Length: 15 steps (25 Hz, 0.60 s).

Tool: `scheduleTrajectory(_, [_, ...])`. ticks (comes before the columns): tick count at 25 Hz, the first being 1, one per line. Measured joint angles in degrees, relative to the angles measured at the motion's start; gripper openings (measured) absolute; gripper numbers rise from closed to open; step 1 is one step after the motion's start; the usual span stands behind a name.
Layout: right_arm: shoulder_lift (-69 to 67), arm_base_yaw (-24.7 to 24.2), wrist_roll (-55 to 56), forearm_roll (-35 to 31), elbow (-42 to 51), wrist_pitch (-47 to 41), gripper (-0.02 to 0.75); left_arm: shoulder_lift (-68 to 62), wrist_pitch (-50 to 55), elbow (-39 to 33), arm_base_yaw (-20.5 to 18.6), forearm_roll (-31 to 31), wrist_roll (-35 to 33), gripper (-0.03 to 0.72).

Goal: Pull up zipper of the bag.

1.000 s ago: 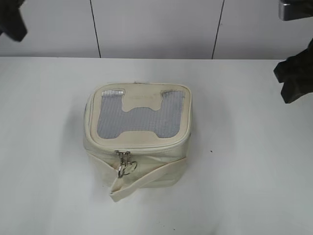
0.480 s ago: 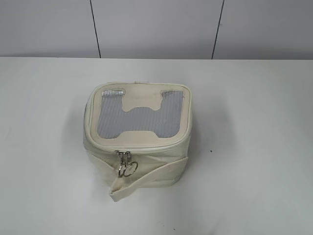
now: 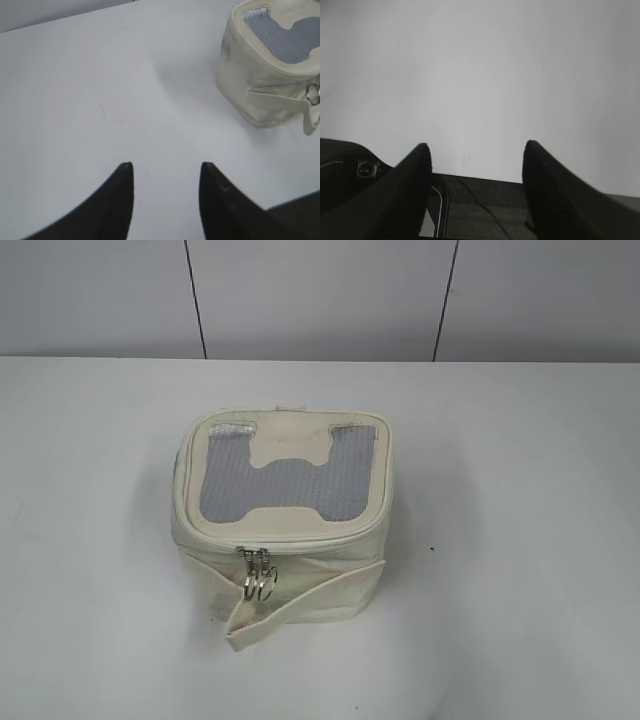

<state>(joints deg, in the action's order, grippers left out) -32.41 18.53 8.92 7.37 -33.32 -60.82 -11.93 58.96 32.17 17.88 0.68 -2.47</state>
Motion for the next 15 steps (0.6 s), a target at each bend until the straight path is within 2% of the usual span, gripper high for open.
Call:
scheduleTrajectory(10, [29.04,0.0,-1.22,-1.25,2.94,-1.95,0.452,11.04,1.77,-0.89,0.0,-3.25,-2.94,0.336])
scheduleTrajectory(15, [32.81,0.0,-6.52,-5.05,3.09,-1.84,0.44,11.16,1.63,-1.25,0.0,-3.64,-3.38,0.335])
